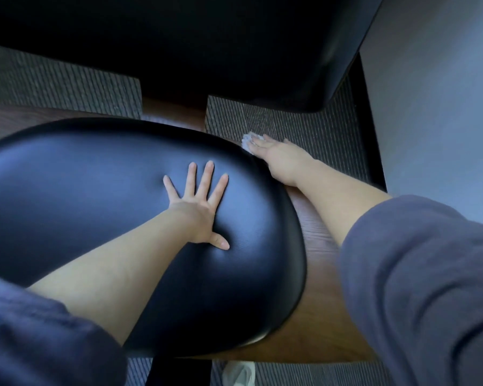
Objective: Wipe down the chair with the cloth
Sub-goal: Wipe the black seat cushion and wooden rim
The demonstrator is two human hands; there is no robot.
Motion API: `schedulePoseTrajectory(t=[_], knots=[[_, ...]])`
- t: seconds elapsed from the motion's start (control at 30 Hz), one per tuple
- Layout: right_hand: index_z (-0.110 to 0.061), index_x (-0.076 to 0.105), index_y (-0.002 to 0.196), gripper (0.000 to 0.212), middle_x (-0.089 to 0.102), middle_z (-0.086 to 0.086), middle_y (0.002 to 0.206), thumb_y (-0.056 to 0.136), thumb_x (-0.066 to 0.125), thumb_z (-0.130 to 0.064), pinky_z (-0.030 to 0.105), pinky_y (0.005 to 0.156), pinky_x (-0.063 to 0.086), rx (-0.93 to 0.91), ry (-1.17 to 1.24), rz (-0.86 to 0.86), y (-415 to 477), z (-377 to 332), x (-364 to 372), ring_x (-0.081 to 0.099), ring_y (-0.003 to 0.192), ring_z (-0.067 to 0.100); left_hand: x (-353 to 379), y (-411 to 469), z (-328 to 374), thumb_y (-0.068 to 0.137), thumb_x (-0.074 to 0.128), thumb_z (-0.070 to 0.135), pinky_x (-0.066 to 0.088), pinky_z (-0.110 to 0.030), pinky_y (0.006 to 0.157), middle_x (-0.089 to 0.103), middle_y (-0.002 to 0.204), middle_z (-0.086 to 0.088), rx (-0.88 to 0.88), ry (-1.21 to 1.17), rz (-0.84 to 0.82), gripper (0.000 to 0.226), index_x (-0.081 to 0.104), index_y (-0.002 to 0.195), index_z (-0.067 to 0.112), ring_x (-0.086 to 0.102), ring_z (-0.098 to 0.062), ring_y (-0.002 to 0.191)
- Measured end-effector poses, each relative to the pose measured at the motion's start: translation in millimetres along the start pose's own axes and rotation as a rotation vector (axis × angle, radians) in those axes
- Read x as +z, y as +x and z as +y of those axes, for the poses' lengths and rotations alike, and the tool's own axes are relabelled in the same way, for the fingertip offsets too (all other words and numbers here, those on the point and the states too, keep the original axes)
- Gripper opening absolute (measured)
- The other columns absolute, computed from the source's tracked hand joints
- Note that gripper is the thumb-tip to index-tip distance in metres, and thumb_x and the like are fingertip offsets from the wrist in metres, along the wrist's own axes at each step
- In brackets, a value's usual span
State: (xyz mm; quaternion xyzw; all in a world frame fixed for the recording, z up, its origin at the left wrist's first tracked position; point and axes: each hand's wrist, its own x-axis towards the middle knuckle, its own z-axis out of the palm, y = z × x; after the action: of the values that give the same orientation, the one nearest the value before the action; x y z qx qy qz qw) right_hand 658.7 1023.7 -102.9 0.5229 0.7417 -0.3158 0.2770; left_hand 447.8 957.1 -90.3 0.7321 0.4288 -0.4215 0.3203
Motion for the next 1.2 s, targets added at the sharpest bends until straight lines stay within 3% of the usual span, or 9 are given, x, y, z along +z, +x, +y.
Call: schedulePoseTrajectory(t=[0.2,0.3,0.67,0.77,0.9,1.2], knots=[[-0.025,0.019,0.156,0.057,0.008,-0.009,0.164,0.101,0.027,-0.02,0.053,0.12,0.002,0.01,-0.117,0.016,-88.4,19.3,25.4,-0.001,0.152,0.017,9.9,-21.5,5.8,0.07,0.052,0.083,0.005,-0.07,0.112,-0.037,0.155,-0.008,-0.023,-0.033,0.125,0.129,-0.032,0.147,0.023,-0.026,-0.036,0.145],[-0.024,0.019,0.156,0.058,0.011,-0.007,0.164,0.099,0.032,-0.024,0.055,0.12,0.0,0.028,-0.197,0.053,-124.8,14.4,43.7,0.001,0.152,0.017,31.9,-40.3,14.2,0.078,0.046,0.08,0.012,-0.068,0.112,-0.031,0.158,-0.004,-0.075,-0.145,0.162,0.114,-0.023,0.151,0.026,-0.021,-0.032,0.147],[-0.024,0.012,0.157,0.065,0.009,-0.005,0.165,0.098,0.038,-0.035,0.055,0.118,-0.007,0.001,-0.254,0.115,-280.4,-49.3,144.6,-0.001,0.152,0.018,162.3,-134.1,67.5,0.082,0.041,0.078,0.01,-0.066,0.113,-0.029,0.158,-0.009,-0.198,-0.282,0.222,0.104,-0.021,0.151,0.031,-0.02,-0.035,0.147],[-0.023,0.02,0.156,0.065,0.016,-0.003,0.163,0.095,0.043,-0.033,0.053,0.117,-0.011,-0.08,-0.195,0.141,-305.4,-78.9,178.0,0.006,0.152,0.021,181.6,-150.9,72.5,0.09,0.041,0.069,0.011,-0.061,0.116,-0.028,0.159,-0.009,-0.202,-0.294,0.229,0.095,-0.02,0.152,0.03,-0.019,-0.035,0.147],[-0.018,0.034,0.152,0.065,0.03,0.002,0.159,0.089,0.05,-0.029,0.054,0.117,-0.004,-0.133,-0.163,0.211,-310.3,-121.7,216.5,0.021,0.149,0.024,191.2,-158.8,63.7,0.097,0.048,0.046,0.014,-0.055,0.118,-0.023,0.16,-0.011,-0.182,-0.269,0.25,0.087,-0.017,0.153,0.03,-0.015,-0.035,0.148],[-0.017,0.006,0.157,0.068,0.0,0.0,0.165,0.097,0.035,-0.029,0.05,0.119,-0.013,-0.109,-0.128,0.196,-287.5,-189.9,247.9,-0.005,0.152,0.021,210.4,-163.4,31.1,0.094,0.046,0.011,0.015,-0.046,0.12,-0.018,0.161,-0.013,-0.173,-0.287,0.304,0.085,-0.009,0.154,0.036,-0.012,-0.034,0.149]])
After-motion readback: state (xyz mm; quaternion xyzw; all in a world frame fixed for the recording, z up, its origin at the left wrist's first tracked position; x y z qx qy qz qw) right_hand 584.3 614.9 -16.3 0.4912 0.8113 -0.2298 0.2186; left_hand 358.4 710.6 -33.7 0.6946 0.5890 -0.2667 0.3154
